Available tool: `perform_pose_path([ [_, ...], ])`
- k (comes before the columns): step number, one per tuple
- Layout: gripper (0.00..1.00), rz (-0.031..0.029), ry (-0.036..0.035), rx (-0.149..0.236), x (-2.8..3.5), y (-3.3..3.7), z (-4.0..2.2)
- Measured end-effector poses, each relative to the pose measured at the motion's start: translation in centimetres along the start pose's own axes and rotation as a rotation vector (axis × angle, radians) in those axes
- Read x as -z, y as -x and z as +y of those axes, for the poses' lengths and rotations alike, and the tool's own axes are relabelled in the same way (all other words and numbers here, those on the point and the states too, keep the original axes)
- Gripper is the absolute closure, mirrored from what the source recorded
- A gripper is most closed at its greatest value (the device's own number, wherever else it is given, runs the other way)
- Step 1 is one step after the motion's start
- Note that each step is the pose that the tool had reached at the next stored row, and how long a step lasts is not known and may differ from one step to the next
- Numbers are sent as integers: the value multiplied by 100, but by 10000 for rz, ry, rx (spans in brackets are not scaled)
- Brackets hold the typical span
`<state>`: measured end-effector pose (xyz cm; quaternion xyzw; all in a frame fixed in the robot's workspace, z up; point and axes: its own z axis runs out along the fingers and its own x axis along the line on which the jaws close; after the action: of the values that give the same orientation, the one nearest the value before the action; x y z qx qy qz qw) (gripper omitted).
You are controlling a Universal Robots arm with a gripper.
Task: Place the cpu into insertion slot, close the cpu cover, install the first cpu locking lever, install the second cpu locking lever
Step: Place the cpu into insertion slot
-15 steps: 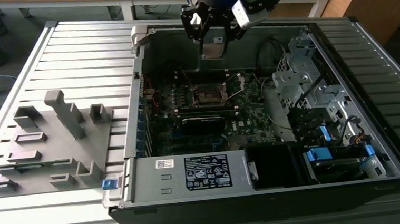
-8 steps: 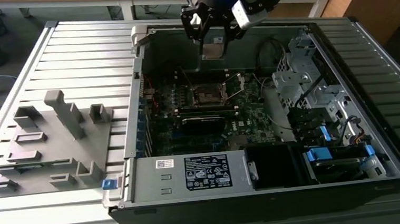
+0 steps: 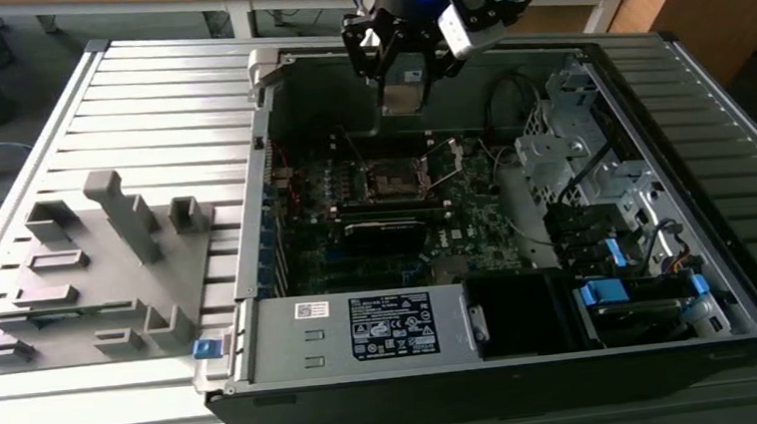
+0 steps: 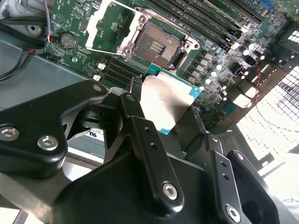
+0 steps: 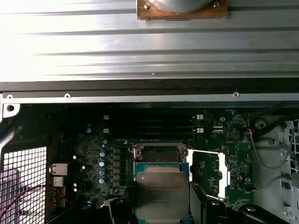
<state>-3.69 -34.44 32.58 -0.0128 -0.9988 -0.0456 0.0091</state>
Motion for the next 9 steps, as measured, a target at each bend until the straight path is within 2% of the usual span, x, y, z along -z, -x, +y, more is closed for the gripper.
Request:
perform_pose_path([
  [9,46,0,0,0,-46,1,-4],
])
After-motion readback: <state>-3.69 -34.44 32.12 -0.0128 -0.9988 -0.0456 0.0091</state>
